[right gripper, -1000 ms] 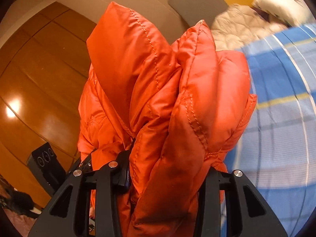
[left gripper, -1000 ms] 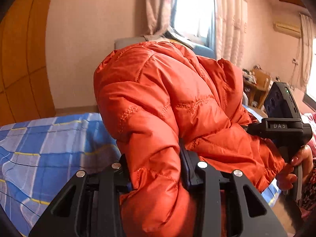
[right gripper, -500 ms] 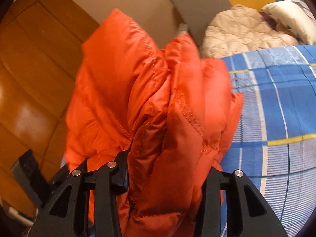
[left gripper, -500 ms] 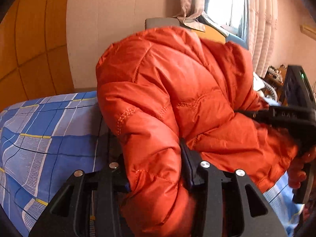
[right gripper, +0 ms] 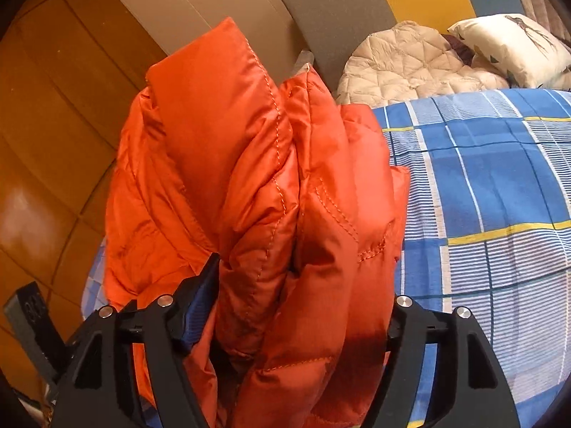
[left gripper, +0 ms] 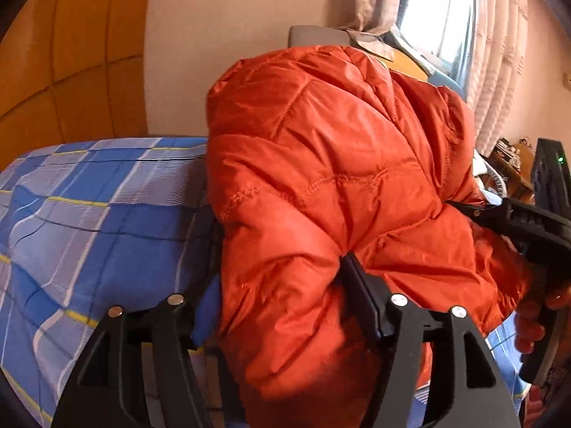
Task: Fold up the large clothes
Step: 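Lower the jacket bundle onto the bed and open the right tool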
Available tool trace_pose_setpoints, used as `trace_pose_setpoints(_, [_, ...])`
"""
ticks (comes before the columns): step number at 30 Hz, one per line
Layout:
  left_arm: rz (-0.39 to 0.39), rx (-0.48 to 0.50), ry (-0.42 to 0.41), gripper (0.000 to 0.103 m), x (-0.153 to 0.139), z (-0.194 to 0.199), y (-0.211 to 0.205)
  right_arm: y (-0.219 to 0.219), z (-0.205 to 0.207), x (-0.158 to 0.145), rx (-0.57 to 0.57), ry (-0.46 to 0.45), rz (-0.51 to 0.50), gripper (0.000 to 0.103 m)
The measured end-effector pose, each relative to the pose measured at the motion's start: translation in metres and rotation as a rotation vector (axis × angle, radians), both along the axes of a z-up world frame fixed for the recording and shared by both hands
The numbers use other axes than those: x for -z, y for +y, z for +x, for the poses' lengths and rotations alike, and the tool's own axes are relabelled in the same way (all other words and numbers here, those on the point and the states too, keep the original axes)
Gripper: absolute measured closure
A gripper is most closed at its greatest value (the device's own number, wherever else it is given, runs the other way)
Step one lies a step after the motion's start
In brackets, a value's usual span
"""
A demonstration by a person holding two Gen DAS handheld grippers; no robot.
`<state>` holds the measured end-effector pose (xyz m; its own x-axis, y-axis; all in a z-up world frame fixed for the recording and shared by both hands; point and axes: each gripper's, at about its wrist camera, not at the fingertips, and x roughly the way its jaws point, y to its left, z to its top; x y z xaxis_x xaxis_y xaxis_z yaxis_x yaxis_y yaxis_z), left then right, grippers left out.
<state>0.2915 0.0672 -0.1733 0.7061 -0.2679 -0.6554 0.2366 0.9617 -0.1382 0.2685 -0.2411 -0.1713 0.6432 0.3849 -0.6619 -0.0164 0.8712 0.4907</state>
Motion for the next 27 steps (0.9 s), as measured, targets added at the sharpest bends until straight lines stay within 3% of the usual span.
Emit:
trace_pose_setpoints(2, [-0.001, -0.020, -0.013, 0.034, -0.004, -0.007, 0.005, -0.002, -0.002, -0.005, 0.016, -0.012, -0.032, 0.024])
trace_pose_setpoints(6, [0.024, -0.104, -0.043, 0.027, -0.009, -0.024, 0.014, -0.009, -0.011, -0.017, 0.060, -0.036, -0.141, 0.023])
trace_pose_setpoints(10, [0.073, -0.184, -0.088, 0.027, -0.019, -0.033, 0.013, 0.006, -0.027, -0.059, 0.113, -0.193, -0.316, 0.023])
trace_pose_setpoints(12, [0.066, -0.221, -0.110, 0.027, -0.025, -0.035, 0.014, 0.020, -0.026, -0.078, 0.117, -0.268, -0.360, 0.026])
trace_pose_setpoints(15, [0.092, -0.231, -0.073, 0.027, -0.026, -0.028, 0.013, 0.040, -0.006, -0.089, 0.094, -0.281, -0.414, 0.041])
trace_pose_setpoints(17, [0.120, -0.233, -0.042, 0.027, -0.022, -0.024, 0.012, 0.049, 0.011, -0.084, 0.078, -0.260, -0.419, 0.061])
trace_pose_setpoints(20, [0.150, -0.229, -0.002, 0.026, -0.015, -0.019, 0.010, 0.055, 0.038, -0.064, 0.093, -0.176, -0.439, 0.072])
trace_pose_setpoints(23, [0.164, -0.201, 0.028, 0.026, -0.011, -0.014, 0.004, 0.052, 0.060, -0.034, 0.096, -0.095, -0.495, 0.074])
trace_pose_setpoints(27, [0.179, -0.155, 0.035, 0.021, -0.010, -0.006, -0.008, 0.043, 0.061, -0.003, 0.113, -0.061, -0.558, 0.074])
